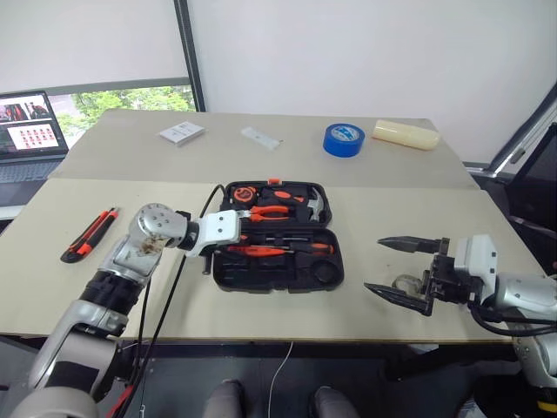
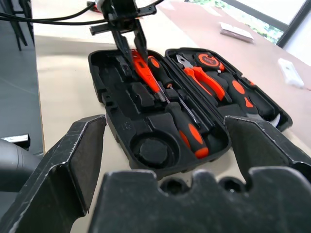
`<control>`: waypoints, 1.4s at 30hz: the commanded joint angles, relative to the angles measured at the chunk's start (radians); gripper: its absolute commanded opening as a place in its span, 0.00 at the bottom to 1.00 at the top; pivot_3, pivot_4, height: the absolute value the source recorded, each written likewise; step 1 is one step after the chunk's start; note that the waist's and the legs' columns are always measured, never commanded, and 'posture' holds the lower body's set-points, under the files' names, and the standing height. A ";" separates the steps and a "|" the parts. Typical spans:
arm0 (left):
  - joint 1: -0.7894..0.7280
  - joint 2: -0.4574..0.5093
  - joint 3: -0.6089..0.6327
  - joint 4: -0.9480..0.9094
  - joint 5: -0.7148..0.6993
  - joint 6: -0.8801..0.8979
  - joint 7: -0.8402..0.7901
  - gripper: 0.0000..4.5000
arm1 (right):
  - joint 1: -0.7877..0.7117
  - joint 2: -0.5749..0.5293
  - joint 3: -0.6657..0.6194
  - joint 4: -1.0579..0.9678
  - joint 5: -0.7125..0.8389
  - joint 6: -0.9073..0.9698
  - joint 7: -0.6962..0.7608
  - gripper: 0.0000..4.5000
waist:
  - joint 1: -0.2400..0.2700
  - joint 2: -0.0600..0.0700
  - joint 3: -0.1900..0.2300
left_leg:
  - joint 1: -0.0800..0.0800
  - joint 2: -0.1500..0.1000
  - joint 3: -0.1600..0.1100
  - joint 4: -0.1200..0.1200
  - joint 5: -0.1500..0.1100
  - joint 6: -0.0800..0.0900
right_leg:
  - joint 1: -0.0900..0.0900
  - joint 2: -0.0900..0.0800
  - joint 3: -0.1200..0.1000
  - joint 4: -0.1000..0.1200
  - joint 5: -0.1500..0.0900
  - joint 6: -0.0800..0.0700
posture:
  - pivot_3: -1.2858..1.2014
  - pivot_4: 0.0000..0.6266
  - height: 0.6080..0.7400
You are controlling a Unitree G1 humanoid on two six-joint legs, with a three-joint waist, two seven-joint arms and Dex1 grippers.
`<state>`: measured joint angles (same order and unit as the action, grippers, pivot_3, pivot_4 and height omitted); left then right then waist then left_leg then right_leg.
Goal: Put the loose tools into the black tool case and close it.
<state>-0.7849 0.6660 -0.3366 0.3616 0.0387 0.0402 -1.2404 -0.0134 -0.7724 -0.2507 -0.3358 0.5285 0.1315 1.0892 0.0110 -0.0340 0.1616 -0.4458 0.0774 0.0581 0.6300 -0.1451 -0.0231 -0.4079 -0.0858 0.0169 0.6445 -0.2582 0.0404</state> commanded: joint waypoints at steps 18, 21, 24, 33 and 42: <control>0.033 0.054 -0.069 -0.104 0.143 0.090 -0.077 0.18 | 0.013 -0.011 -0.040 -0.097 0.037 0.052 -0.061 1.00 | -0.004 0.000 0.000 | 0.004 0.000 0.000 0.000 0.000 0.000 | 0.003 0.000 0.000 0.001 -0.001 0.001 | 0.52 0.24 1.00; 0.045 0.037 -0.042 -0.093 0.111 0.082 -0.067 0.35 | 0.006 -0.012 -0.035 -0.094 0.038 0.055 -0.059 1.00 | -0.005 0.000 0.000 | 0.004 0.000 0.000 0.000 0.000 0.000 | 0.004 0.000 0.000 0.001 -0.001 0.002 | 0.52 0.24 1.00; 0.038 0.017 0.034 -0.023 0.027 0.005 -0.069 0.55 | 0.004 -0.015 -0.037 -0.090 0.041 0.057 -0.054 1.00 | -0.006 0.000 0.000 | 0.004 0.000 0.000 0.000 0.000 0.000 | 0.004 0.000 0.000 0.001 -0.001 0.001 | 0.52 0.24 1.00; 0.014 -0.062 0.231 0.146 -0.211 -0.104 -0.109 0.63 | 0.007 -0.025 -0.042 -0.078 0.046 0.060 -0.050 1.00 | 0.001 0.000 0.000 | 0.003 0.000 0.000 0.001 0.000 0.001 | 0.003 0.000 0.000 0.001 -0.001 -0.001 | 0.52 0.24 1.00; 0.073 -0.129 0.177 0.165 -0.150 -0.105 -0.046 0.01 | 0.010 -0.014 -0.044 -0.070 0.048 0.060 -0.066 1.00 | 0.001 0.000 0.000 | 0.003 0.000 -0.001 0.002 0.000 0.001 | 0.004 0.000 0.000 0.002 0.000 -0.001 | 0.52 0.24 1.00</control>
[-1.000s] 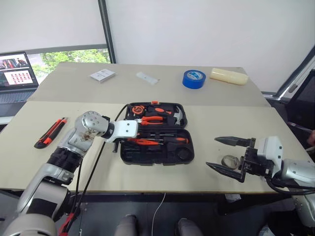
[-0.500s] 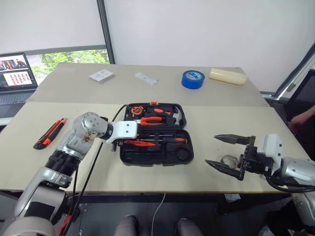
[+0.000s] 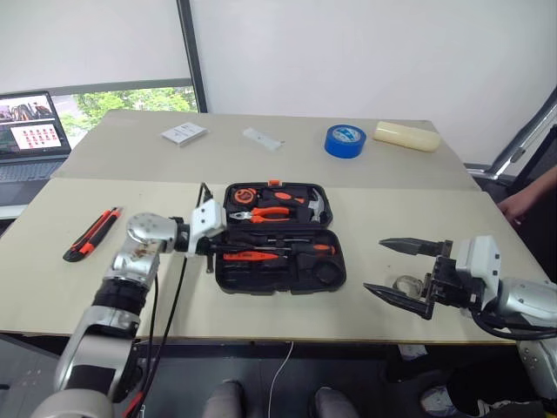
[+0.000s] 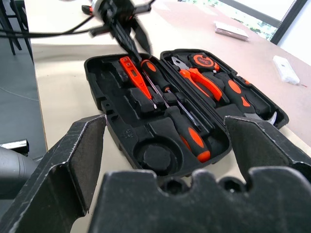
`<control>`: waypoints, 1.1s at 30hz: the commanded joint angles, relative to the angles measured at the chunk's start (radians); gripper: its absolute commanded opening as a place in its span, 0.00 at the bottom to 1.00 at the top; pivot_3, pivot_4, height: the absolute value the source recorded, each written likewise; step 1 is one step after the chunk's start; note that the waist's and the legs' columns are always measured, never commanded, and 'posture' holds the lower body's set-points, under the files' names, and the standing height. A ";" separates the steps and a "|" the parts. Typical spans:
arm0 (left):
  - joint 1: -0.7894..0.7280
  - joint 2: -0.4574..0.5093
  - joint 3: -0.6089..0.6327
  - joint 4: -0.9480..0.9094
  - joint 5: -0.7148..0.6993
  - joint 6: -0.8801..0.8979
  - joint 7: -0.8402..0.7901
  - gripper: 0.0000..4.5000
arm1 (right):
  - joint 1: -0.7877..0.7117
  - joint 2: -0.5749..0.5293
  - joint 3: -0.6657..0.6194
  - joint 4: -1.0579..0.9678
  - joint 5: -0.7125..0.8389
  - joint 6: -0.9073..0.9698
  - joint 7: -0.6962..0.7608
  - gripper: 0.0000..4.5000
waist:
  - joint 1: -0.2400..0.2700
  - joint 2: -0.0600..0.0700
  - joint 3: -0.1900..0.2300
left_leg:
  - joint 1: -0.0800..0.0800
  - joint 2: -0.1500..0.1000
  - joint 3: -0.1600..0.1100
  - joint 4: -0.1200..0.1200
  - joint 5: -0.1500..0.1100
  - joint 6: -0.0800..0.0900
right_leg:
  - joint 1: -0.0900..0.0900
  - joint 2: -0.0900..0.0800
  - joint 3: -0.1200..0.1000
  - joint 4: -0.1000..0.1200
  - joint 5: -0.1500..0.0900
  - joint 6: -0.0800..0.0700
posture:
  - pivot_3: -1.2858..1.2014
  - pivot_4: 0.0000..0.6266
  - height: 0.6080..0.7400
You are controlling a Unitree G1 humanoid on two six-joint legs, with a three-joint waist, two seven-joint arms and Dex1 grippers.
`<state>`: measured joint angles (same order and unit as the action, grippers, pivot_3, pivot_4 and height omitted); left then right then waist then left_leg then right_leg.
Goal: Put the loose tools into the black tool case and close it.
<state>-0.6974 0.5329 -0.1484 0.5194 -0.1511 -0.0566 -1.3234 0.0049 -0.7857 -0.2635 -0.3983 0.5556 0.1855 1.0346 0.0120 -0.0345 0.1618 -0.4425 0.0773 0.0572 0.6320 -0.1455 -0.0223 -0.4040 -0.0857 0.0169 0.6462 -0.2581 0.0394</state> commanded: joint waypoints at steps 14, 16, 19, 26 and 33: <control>0.067 0.002 -0.002 0.049 0.044 -0.107 0.086 0.01 | 0.026 0.030 -0.027 -0.008 0.018 -0.012 -0.043 1.00 | -0.005 0.004 -0.002 | 0.003 0.000 0.000 0.000 0.000 0.000 | 0.002 0.000 0.000 0.000 0.000 0.001 | 0.52 0.24 1.00; 0.088 0.003 0.076 0.016 -0.038 -0.133 0.090 0.01 | 0.022 0.040 -0.028 0.000 0.014 -0.026 -0.043 1.00 | -0.012 0.004 -0.003 | 0.003 0.000 0.000 0.000 0.000 0.000 | 0.002 0.000 0.001 0.000 0.000 0.001 | 0.52 0.24 1.00; 0.149 0.031 0.205 -0.081 -0.161 -0.072 0.121 0.16 | 0.020 0.075 -0.040 0.017 0.004 -0.083 -0.048 1.00 | -0.020 0.004 -0.002 | 0.003 0.001 0.000 0.000 0.000 0.000 | 0.001 0.001 0.001 0.001 0.000 0.000 | 0.52 0.24 1.00; 0.551 0.154 0.538 -0.325 -0.269 0.089 0.320 0.71 | 0.050 0.183 -0.020 0.074 -0.023 -0.233 -0.033 1.00 | -0.029 0.004 -0.002 | 0.003 0.004 0.000 -0.004 0.000 0.000 | 0.000 0.003 0.001 0.000 0.000 -0.002 | 0.52 0.24 1.00; 0.951 0.080 0.895 -0.426 -0.340 0.153 0.548 0.98 | 0.069 0.252 0.042 0.082 0.007 -0.282 0.027 1.00 | -0.020 0.002 -0.002 | 0.004 0.006 0.002 -0.004 -0.005 -0.008 | -0.001 0.002 -0.002 0.000 -0.005 -0.009 | 0.52 0.24 1.00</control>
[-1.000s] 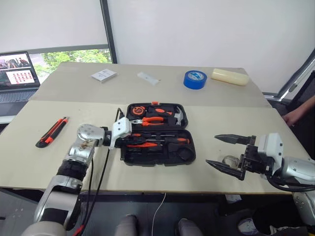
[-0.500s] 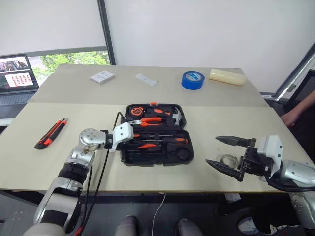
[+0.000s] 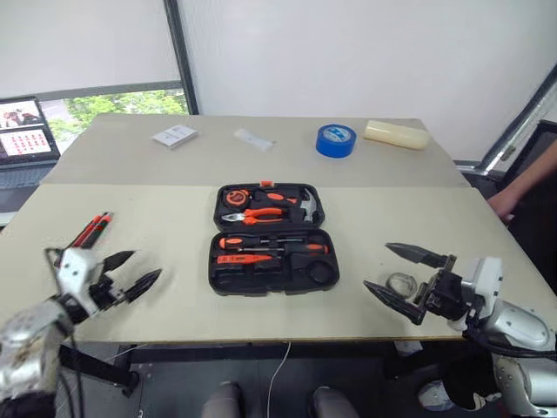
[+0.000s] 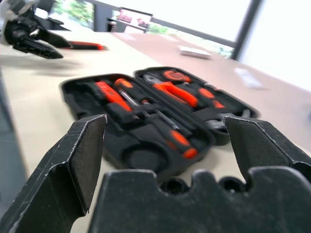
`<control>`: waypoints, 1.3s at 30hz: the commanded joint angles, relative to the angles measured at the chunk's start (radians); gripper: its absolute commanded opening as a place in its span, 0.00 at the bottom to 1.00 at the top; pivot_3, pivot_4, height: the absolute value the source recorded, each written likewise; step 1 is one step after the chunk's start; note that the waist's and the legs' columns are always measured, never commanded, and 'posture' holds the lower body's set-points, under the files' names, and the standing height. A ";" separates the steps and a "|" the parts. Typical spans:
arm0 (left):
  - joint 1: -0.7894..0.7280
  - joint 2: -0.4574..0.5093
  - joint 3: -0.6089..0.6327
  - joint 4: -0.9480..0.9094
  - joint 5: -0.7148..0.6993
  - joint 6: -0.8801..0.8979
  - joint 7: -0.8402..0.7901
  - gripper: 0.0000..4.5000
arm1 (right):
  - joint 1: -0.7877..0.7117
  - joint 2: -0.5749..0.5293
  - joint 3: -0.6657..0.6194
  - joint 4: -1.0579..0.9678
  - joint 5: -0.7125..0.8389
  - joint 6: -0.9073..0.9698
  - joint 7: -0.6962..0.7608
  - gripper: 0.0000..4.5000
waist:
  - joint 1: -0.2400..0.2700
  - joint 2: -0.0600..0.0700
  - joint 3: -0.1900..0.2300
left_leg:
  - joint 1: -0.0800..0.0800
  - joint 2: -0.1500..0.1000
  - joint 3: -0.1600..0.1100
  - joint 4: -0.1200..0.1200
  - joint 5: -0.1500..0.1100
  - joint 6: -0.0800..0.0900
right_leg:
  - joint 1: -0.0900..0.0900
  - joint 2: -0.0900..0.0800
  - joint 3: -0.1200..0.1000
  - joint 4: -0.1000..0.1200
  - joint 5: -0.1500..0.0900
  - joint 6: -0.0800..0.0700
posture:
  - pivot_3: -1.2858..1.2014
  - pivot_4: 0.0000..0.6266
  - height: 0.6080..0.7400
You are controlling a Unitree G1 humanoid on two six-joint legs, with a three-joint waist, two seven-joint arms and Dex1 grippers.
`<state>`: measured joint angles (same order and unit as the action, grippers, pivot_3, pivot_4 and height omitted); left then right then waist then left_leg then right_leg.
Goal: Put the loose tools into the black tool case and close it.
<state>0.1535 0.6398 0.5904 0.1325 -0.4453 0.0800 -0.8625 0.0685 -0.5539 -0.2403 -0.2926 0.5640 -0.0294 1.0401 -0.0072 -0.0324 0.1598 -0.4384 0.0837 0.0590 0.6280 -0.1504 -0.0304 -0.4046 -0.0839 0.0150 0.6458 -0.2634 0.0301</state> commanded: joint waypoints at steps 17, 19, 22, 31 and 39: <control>-0.368 0.283 -0.035 0.303 0.015 0.434 0.240 0.98 | -0.093 0.042 0.136 -0.100 -0.003 -0.003 -0.054 1.00 | 0.018 -0.007 -0.004 | 0.001 0.000 0.004 -0.002 -0.002 -0.004 | -0.003 -0.008 -0.009 -0.003 0.001 -0.001 | 0.52 0.24 1.00; -0.482 0.319 -0.121 0.417 0.065 0.434 0.208 0.98 | -0.091 0.036 0.132 -0.103 -0.005 -0.003 -0.056 1.00 | 0.013 -0.008 -0.004 | 0.000 0.000 0.004 -0.002 -0.002 -0.003 | -0.002 -0.007 -0.009 -0.003 0.001 -0.001 | 0.52 0.24 1.00; -0.645 0.338 -0.231 0.588 0.144 0.399 0.173 0.98 | -0.080 0.025 0.121 -0.105 -0.006 -0.003 -0.058 1.00 | 0.011 -0.008 -0.004 | -0.001 -0.001 0.004 -0.003 0.001 0.002 | -0.001 -0.005 -0.007 -0.001 0.003 0.002 | 0.52 0.24 1.00; -1.013 0.271 -0.412 1.062 0.341 0.260 0.215 0.86 | 0.009 -0.037 0.048 -0.160 0.007 0.016 -0.081 1.00 | 0.019 -0.010 -0.004 | -0.002 0.000 0.002 -0.003 -0.001 0.001 | -0.001 -0.001 -0.006 0.001 0.000 0.002 | 0.52 0.24 1.00; -1.026 0.263 -0.382 1.118 0.344 0.144 0.150 0.38 | 0.074 -0.062 0.000 -0.203 0.020 0.026 -0.102 1.00 | 0.018 -0.010 -0.004 | -0.001 0.000 0.003 -0.001 -0.001 0.001 | 0.000 -0.002 -0.005 0.001 -0.003 0.007 | 0.52 0.24 1.00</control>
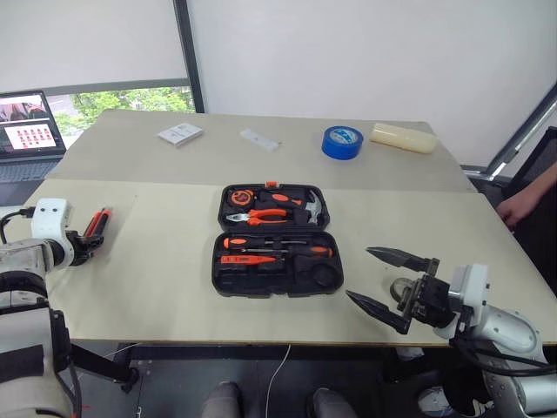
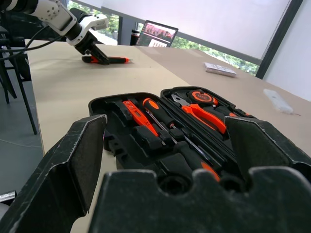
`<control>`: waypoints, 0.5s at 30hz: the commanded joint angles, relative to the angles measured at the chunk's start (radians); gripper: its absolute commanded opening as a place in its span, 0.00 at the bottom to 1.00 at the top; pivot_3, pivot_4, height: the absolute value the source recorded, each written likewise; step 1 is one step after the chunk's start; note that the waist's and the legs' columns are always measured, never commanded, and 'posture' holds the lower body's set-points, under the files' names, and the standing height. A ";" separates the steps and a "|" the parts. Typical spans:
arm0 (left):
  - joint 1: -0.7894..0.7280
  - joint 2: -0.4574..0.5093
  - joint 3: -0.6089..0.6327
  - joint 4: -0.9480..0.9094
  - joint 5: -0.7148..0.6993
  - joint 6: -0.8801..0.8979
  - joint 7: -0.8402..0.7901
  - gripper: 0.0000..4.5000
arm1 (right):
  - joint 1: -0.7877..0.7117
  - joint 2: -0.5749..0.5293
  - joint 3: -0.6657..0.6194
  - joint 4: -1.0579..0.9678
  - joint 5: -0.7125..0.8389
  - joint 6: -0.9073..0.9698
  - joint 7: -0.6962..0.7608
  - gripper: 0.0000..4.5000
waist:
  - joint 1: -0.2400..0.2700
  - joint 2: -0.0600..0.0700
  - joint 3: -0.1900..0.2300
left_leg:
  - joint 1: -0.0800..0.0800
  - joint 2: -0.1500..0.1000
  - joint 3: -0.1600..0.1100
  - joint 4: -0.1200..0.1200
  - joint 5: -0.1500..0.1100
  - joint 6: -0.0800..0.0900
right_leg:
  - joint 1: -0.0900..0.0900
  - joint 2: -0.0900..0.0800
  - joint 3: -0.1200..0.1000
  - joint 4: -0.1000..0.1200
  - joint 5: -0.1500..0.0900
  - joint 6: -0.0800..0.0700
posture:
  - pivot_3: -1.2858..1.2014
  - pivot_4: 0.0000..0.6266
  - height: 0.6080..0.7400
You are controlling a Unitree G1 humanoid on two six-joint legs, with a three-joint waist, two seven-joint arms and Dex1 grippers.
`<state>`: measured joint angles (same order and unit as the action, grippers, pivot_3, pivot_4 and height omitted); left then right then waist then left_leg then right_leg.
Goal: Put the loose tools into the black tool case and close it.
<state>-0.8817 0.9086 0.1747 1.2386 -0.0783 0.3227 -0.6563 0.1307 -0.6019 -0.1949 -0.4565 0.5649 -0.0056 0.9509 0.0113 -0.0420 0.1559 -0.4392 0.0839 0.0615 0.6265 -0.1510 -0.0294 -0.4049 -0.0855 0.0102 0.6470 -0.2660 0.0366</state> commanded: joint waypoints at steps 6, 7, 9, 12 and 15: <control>0.087 -0.055 0.041 -0.191 -0.104 -0.501 -0.493 0.38 | 0.040 -0.032 -0.091 -0.017 0.014 -0.011 0.007 1.00 | 0.009 -0.002 0.001 | -0.002 0.000 0.000 0.001 0.000 0.000 | 0.000 -0.001 -0.001 0.000 0.003 -0.005 | 0.52 0.24 1.00; 0.127 -0.063 -0.002 -0.272 -0.097 -0.560 -0.578 0.38 | 0.046 -0.045 -0.102 -0.005 0.013 -0.015 0.024 1.00 | 0.010 -0.002 0.001 | -0.002 0.000 0.000 0.001 0.000 0.000 | 0.000 -0.001 -0.001 -0.001 0.003 -0.005 | 0.52 0.24 1.00; 0.209 -0.075 -0.078 -0.444 -0.095 -0.634 -0.712 0.38 | 0.059 -0.071 -0.119 0.011 0.026 -0.016 0.064 1.00 | 0.008 -0.002 0.001 | -0.002 -0.001 0.002 0.001 0.000 0.000 | 0.000 -0.003 0.000 -0.001 0.003 -0.005 | 0.52 0.24 1.00; 0.297 -0.129 -0.155 -0.805 -0.193 -0.472 -0.784 0.38 | 0.038 -0.103 -0.139 0.037 0.052 -0.010 0.106 1.00 | 0.002 -0.002 0.001 | -0.002 -0.001 0.002 0.001 0.000 0.000 | 0.001 -0.003 0.001 -0.001 0.003 -0.005 | 0.52 0.24 1.00; 0.333 -0.142 -0.238 -1.011 -0.167 -0.363 -0.784 0.38 | 0.019 -0.141 -0.121 0.077 0.031 -0.016 0.163 1.00 | 0.001 -0.002 0.001 | -0.002 0.000 0.002 0.002 0.001 0.001 | 0.001 -0.002 0.001 -0.001 0.003 -0.004 | 0.52 0.24 1.00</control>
<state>-0.5364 0.7427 -0.0566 0.3315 -0.2382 -0.0809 -1.4380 0.1566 -0.7292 -0.2960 -0.3840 0.5872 -0.0090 1.0852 0.0124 -0.0439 0.1566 -0.4412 0.0836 0.0631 0.6292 -0.1504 -0.0287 -0.4040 -0.0867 0.0118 0.6467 -0.2625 0.0331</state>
